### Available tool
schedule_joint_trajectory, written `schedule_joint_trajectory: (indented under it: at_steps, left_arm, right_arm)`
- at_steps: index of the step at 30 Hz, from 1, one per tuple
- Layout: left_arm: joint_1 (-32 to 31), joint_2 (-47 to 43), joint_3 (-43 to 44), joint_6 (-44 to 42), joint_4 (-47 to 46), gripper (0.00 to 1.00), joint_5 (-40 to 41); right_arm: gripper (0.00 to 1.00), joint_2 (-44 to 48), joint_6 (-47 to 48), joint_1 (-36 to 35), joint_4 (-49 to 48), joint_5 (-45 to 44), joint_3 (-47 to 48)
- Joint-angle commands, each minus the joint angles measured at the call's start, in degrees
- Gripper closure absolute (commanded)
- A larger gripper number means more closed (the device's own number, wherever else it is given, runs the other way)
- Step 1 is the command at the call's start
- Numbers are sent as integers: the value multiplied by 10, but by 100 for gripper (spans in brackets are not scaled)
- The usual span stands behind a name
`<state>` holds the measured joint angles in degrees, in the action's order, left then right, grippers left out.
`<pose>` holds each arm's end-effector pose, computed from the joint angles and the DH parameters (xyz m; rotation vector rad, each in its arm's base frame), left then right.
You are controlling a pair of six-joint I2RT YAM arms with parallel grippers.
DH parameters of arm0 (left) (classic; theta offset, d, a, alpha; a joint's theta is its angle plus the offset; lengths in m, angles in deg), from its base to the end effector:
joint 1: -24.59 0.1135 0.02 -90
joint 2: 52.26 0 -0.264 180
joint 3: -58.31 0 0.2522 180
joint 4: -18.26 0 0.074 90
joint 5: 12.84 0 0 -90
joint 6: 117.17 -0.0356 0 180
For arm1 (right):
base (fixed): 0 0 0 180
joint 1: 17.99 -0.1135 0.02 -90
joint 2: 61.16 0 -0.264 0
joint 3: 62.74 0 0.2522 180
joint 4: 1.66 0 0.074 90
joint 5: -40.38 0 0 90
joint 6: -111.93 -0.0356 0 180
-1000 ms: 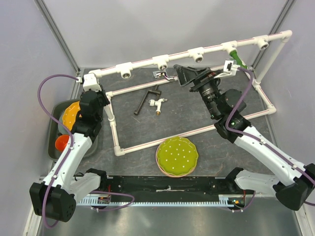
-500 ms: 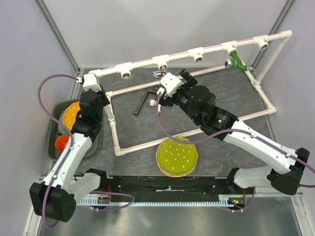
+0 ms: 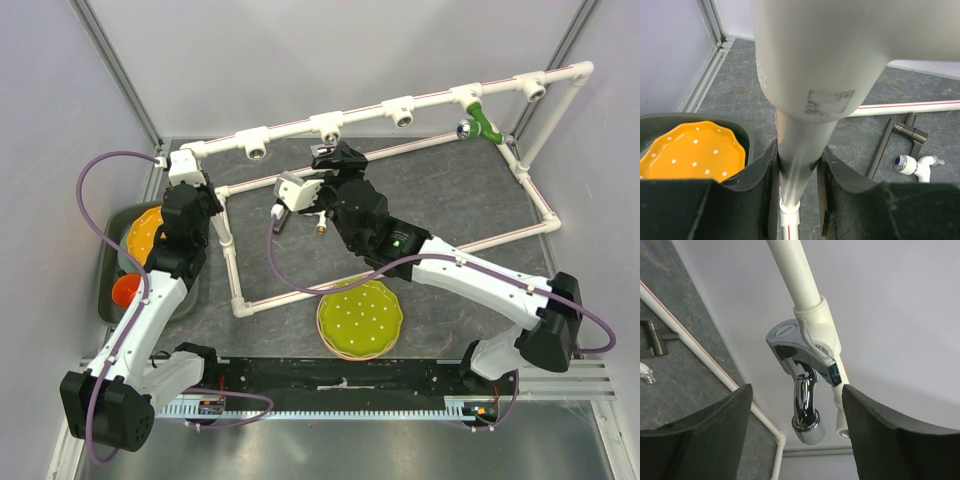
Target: Install the water faucets
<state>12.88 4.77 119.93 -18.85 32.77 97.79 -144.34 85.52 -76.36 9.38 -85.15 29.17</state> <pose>0.2311 -0.0351 0.3367 -0.2112 1.7201 0.0567 0.1963 0.2793 0.4098 -1.1320 1.1773 -0.5679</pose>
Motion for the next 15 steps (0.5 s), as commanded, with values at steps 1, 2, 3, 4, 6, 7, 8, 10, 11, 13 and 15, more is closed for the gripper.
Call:
schedule_joint_trajectory:
  at_steps: [1,2,3,4,6,7,8,10,11,13,15]
  left_arm:
    - [-6,-6,16,71,-11,98,-34]
    - [-6,-7,17,71,-11,98,-34]
    - [-6,-6,17,71,-11,98,-34]
    - [-6,-7,17,71,-11,98,-34]
    - [-6,-7,16,70,-11,98,-34]
    - [-6,-7,17,71,-11,98,-34]
    - [-6,-7,17,70,-11,98,-34]
    - [-6,-6,16,70,-11,98,-35]
    - [-6,-7,17,71,-11,98,-35]
    - [-6,-7,17,71,-11,98,-34]
    - [-6,-9,16,70,-11,98,-34]
  right_arm:
    - [24,-27,79,-3,-107,-56,5]
    - [26,-34,96,-3,-122,-71,1]
    - [31,-39,107,-3,-153,-78,-3]
    - [34,-50,115,-3,-166,-84,-5]
    - [43,-57,121,-3,-191,-94,-11]
    - [48,-60,116,-3,-195,-96,-11]
    - [54,-61,107,-4,-197,-96,-8]
    - [71,-66,77,-4,-194,-99,-5]
    - [78,-66,64,-4,-192,-101,0]
    - [95,-69,8,-4,-184,-104,4]
    - [100,-64,-47,-4,-171,-98,14]
